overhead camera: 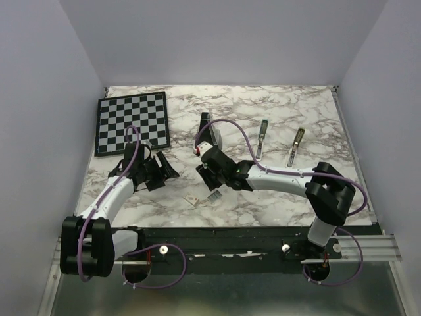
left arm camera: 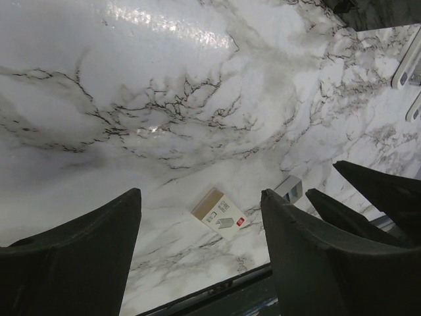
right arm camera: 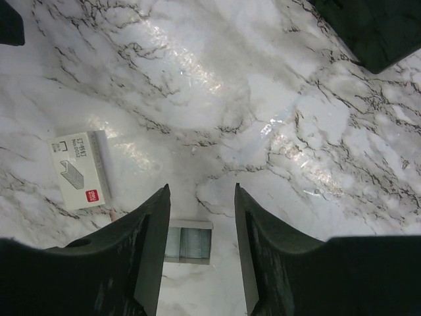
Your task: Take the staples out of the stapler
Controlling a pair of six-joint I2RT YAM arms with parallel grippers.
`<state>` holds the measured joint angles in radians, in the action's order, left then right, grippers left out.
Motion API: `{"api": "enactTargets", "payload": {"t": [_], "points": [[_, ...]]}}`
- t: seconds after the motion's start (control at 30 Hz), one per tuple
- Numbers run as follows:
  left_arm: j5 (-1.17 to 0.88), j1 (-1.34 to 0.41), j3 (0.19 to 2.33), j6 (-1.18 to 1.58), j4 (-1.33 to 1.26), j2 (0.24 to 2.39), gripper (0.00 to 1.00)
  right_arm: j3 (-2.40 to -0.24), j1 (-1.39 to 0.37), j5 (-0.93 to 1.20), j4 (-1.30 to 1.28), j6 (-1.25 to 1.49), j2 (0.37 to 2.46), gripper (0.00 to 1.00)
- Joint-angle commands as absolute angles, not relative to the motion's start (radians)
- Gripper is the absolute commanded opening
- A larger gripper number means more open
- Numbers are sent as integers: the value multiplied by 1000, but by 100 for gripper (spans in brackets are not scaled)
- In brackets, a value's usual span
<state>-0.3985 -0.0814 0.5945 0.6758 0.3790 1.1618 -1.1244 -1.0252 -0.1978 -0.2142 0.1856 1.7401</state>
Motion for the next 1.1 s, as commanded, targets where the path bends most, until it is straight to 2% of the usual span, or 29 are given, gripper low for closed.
{"api": "enactTargets", "payload": {"t": [0.0, 0.5, 0.83, 1.07], "points": [[-423, -104, 571, 710, 337, 1128, 80, -1109, -1008, -200, -245, 192, 1772, 51], [-422, -172, 529, 758, 279, 1154, 78, -1054, -992, -153, -242, 212, 1809, 51], [-403, -183, 534, 758, 276, 1158, 78, -922, -992, -58, -245, 293, 1680, 50], [-394, -202, 581, 732, 297, 1190, 76, -879, -992, -117, -278, 328, 1569, 53]]}}
